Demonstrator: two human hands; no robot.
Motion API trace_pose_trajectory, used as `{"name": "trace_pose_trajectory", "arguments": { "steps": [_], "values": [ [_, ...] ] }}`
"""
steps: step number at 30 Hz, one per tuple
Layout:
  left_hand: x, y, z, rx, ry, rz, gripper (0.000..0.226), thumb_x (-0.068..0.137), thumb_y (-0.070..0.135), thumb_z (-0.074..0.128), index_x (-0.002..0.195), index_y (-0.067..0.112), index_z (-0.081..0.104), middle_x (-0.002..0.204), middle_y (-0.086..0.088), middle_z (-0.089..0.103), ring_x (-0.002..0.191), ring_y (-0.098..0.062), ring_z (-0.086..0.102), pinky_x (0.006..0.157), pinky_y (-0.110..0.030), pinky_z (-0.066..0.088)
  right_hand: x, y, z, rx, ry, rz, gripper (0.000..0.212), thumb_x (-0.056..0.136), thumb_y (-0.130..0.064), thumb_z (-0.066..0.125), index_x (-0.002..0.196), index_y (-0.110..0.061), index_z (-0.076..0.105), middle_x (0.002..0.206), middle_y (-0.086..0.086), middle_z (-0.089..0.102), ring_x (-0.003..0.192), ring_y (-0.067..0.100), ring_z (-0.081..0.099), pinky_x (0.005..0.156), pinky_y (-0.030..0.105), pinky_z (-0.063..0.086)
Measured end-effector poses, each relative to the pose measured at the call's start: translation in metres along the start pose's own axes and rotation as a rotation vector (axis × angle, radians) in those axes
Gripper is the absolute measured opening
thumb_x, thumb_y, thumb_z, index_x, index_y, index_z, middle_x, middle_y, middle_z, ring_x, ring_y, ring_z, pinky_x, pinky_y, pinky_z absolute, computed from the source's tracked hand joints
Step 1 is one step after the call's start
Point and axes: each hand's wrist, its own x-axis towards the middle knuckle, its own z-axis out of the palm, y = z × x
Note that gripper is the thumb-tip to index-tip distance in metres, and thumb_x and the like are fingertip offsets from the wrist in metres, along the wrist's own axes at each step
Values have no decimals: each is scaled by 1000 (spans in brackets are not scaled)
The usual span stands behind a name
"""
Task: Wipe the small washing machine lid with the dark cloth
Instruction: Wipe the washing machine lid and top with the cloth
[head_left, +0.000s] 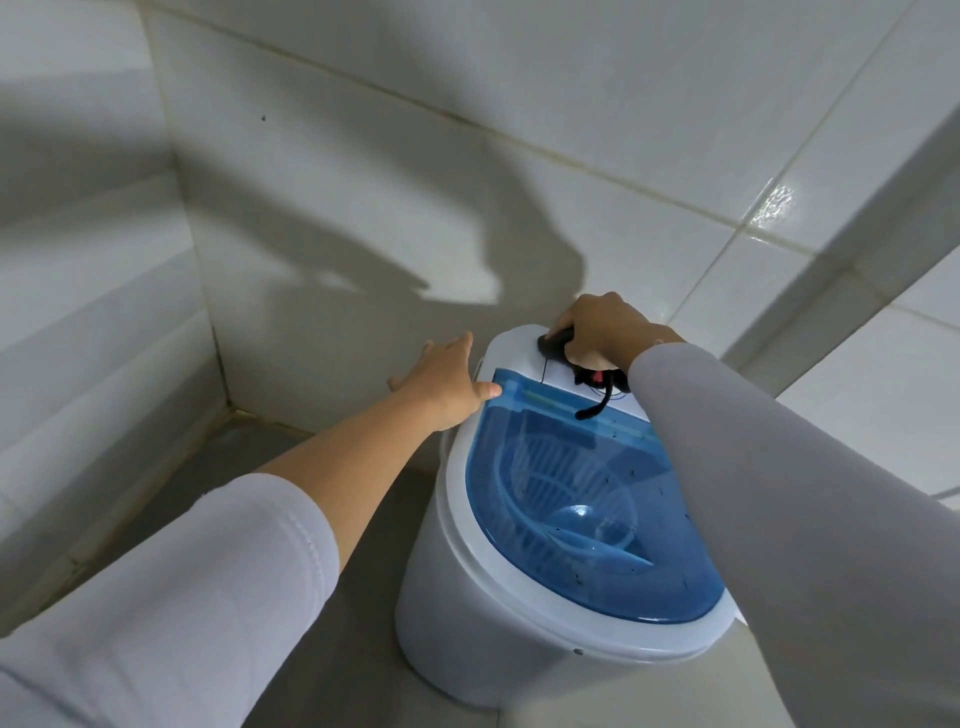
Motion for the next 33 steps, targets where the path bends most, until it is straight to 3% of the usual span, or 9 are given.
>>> {"name": "trace_pose_trajectory", "arguments": {
  "steps": [3, 9, 13, 19, 23, 28, 33],
  "values": [
    [-3, 2, 0, 26, 12, -12, 79, 91, 46, 54, 152, 23, 9, 161, -6, 15, 150, -25, 9, 115, -58, 20, -9, -2, 0, 2, -22, -46, 32, 88, -16, 53, 112, -26, 71, 113, 7, 64, 94, 30, 64, 84, 35, 56],
    [-9, 5, -4, 75, 39, -27, 76, 90, 48, 54, 150, 20, 16, 160, -1, 19, 150, -23, 6, 112, -60, 20, -20, 0, 1, -183, -64, -111, 38, 86, -10, 56, 112, -35, 71, 117, 2, 64, 96, 24, 61, 75, 27, 50],
    [-9, 3, -3, 62, 43, -28, 78, 89, 49, 55, 151, 20, 15, 160, -1, 19, 150, -23, 5, 113, -61, 19, -26, 1, -2, -262, -77, -160, 28, 86, -23, 61, 110, -32, 72, 115, 3, 65, 102, 24, 62, 73, 27, 44],
    [-10, 2, -4, 61, 37, -30, 83, 88, 52, 55, 152, 23, 9, 161, -1, 16, 150, -23, 3, 112, -63, 19, -20, 0, 6, -489, -17, -225, 25, 87, -16, 58, 102, -28, 74, 108, 1, 68, 97, 24, 64, 71, 29, 48],
    [-13, 5, -4, 82, 36, -29, 80, 90, 50, 52, 152, 21, 11, 161, -2, 16, 150, -24, 4, 113, -62, 17, -15, 0, 16, -627, 94, -286, 28, 90, -10, 50, 105, -21, 70, 111, 3, 66, 105, 23, 57, 69, 30, 38],
    [-12, 15, -9, 136, 23, 15, 78, 93, 40, 54, 153, 20, 8, 161, 1, 12, 150, -21, 2, 114, -60, 14, -14, 25, -10, -364, 177, -186, 32, 88, -17, 54, 113, -31, 68, 117, 2, 64, 115, 25, 49, 75, 32, 38],
    [0, 33, -8, 136, 14, 88, 73, 95, 35, 52, 152, 21, 9, 162, 4, 12, 150, -19, 1, 115, -61, 14, 1, 51, -33, -235, 147, -115, 44, 85, -6, 51, 112, -36, 68, 115, 1, 65, 107, 24, 55, 74, 28, 37]
  ]
}}
